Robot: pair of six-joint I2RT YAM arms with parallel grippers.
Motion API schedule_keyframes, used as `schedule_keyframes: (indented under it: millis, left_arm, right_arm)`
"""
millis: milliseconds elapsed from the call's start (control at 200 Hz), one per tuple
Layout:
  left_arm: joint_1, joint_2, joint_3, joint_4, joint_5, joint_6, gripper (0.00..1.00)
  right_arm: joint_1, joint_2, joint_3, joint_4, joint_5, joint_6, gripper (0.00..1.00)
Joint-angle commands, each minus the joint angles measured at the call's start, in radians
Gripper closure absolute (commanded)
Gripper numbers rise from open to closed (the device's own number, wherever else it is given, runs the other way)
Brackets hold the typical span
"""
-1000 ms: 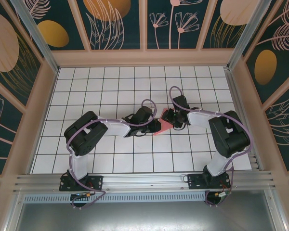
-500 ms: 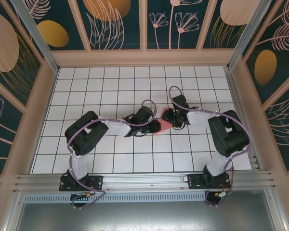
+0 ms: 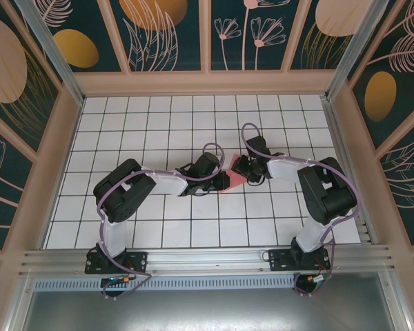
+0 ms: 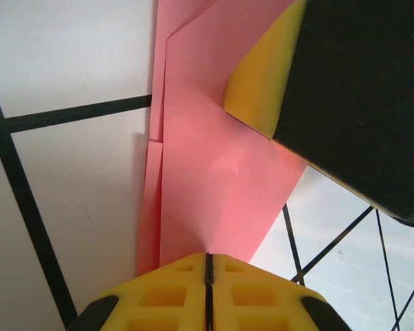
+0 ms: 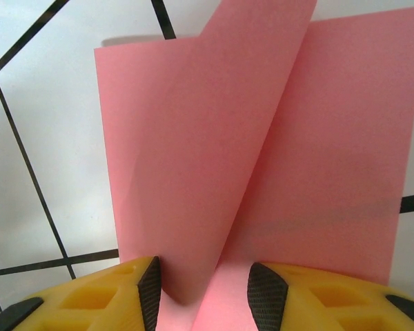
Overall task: Fold a paper plane with a square sheet of paper (pick it up from the middle)
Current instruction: Fourth fold the wing at the center of the table.
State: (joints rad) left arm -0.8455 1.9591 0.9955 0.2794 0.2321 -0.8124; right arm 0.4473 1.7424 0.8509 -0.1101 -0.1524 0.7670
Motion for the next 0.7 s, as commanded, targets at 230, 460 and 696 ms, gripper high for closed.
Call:
schedule_keyframes:
  millis: [230, 460, 696]
  left_arm:
    - [-0.006, 0.018, 0.019, -0.065, -0.027, 0.015, 0.89]
    - [-0.006, 0.024, 0.02, -0.076, -0.031, 0.015, 0.89]
    - [-0.006, 0.038, 0.026, -0.101, -0.033, 0.019, 0.89]
  right_arm:
    - [0.004, 0.26, -0.114, -0.15, 0.142, 0.005, 0.57]
    - [0.006, 0.263, -0.113, -0.148, 0.14, 0.004, 0.57]
    - [0.006, 0.266, -0.113, -0.149, 0.139, 0.004, 0.57]
